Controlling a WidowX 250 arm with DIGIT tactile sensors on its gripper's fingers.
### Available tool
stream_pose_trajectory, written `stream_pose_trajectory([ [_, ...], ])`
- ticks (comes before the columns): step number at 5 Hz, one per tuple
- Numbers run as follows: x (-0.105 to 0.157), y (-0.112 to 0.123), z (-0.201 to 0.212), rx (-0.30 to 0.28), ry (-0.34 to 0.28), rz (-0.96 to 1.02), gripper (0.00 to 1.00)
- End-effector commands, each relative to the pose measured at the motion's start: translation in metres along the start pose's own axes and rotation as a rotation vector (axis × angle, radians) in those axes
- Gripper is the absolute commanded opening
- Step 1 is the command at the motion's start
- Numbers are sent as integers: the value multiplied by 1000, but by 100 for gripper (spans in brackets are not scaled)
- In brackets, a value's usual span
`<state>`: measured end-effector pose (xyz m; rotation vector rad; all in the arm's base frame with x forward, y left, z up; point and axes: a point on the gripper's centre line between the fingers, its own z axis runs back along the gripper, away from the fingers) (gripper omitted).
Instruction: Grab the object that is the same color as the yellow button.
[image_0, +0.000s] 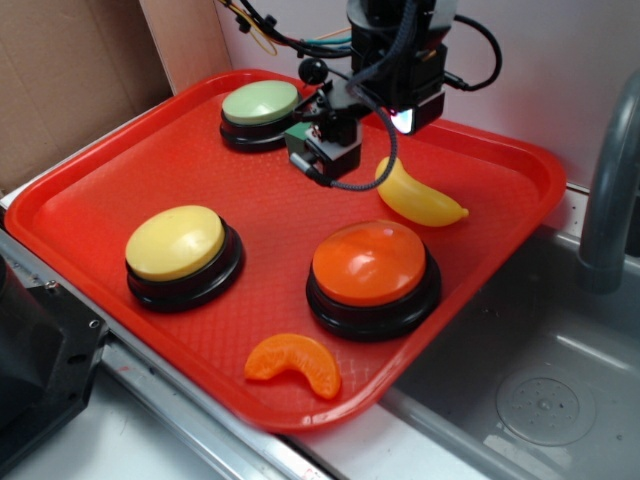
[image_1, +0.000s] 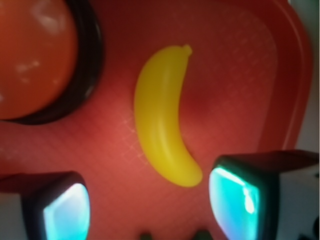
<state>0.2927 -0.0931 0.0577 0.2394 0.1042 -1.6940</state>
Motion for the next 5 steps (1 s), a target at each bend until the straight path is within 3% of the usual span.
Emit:
stream_pose_trajectory([
  [1, 11, 4, -17, 13, -40, 19, 100],
  [2, 14, 5, -26, -16, -54, 51, 100],
  [3, 13, 5, -24, -12, -112, 100, 0],
  [5, 1, -3, -10, -14, -149, 299, 0],
])
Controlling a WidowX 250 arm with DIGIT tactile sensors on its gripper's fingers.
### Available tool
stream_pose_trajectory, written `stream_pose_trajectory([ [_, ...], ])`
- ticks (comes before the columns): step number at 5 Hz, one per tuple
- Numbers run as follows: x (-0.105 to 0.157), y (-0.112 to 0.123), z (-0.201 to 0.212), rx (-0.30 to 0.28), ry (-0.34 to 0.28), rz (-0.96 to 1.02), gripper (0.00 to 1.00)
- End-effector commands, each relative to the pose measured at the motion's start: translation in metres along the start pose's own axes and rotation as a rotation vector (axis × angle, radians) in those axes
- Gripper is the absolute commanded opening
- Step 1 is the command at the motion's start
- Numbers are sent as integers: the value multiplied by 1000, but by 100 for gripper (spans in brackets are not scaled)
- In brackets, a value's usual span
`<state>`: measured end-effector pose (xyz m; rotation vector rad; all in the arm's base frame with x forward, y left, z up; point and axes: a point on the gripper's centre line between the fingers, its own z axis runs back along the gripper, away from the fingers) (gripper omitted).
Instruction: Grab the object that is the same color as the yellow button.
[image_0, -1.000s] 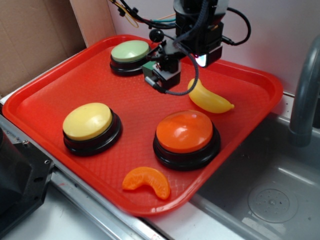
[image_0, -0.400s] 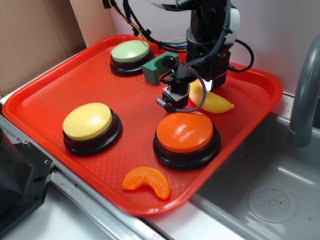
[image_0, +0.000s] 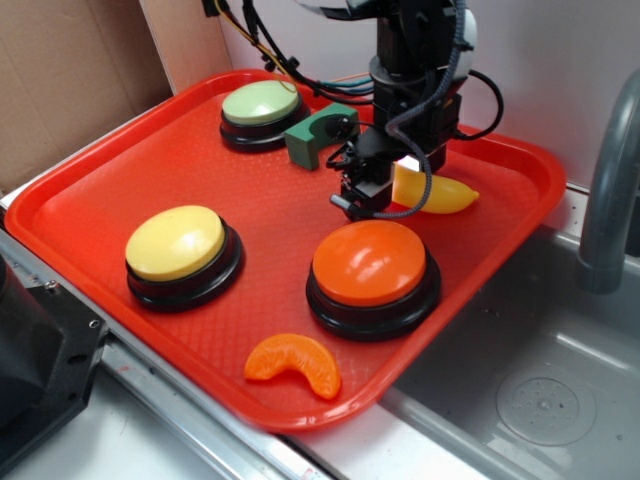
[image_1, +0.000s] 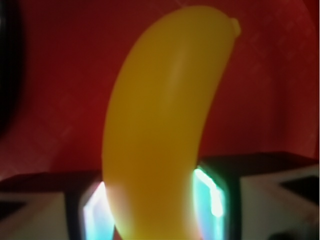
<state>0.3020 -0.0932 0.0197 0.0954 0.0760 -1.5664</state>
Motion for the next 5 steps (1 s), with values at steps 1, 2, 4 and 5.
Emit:
stream_pose_trajectory([
  [1, -12, -21, 40, 61, 17, 376, 0],
  [2, -35, -47, 87, 63, 53, 627, 0],
  [4, -51, -79, 168, -2, 69, 1124, 0],
  [5, -48, -81, 178, 0, 79, 1339, 0],
])
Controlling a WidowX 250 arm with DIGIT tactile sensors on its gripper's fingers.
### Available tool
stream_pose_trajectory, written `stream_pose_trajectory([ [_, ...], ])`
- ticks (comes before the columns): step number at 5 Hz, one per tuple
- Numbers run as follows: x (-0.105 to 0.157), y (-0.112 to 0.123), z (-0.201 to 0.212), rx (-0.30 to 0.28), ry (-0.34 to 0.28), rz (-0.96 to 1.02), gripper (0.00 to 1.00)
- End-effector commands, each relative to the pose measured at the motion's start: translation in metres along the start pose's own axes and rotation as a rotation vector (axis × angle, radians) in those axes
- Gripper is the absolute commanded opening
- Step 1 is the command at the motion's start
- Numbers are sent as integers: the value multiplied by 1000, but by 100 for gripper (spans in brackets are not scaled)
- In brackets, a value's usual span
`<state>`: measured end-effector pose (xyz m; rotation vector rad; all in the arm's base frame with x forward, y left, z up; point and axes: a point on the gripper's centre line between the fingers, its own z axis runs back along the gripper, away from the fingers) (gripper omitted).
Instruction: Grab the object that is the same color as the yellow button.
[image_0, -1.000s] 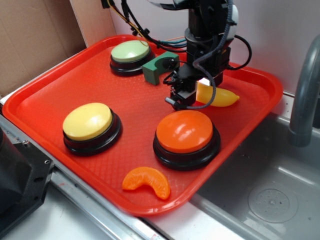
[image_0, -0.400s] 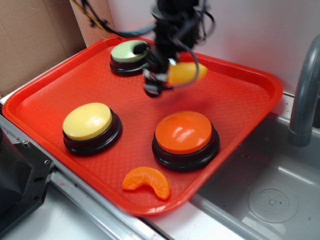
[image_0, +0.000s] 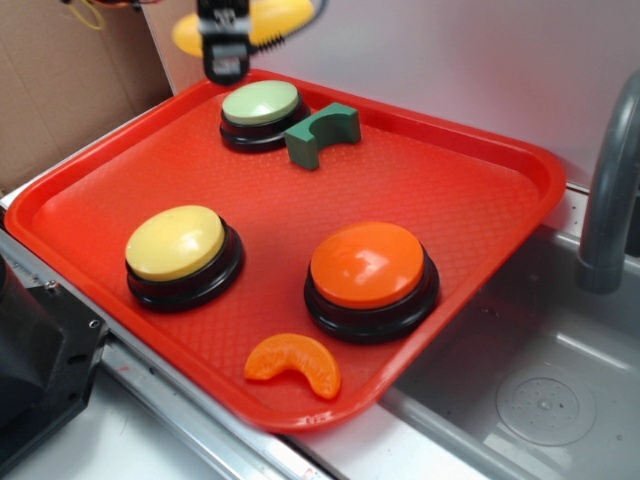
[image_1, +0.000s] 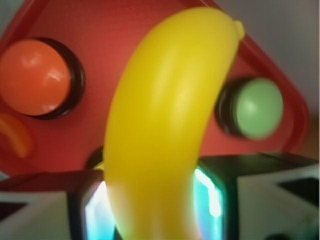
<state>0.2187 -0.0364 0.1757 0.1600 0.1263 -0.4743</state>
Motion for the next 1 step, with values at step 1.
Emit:
stream_pose_trajectory([
  [1, 9, -20, 25, -19, -9, 358, 0],
])
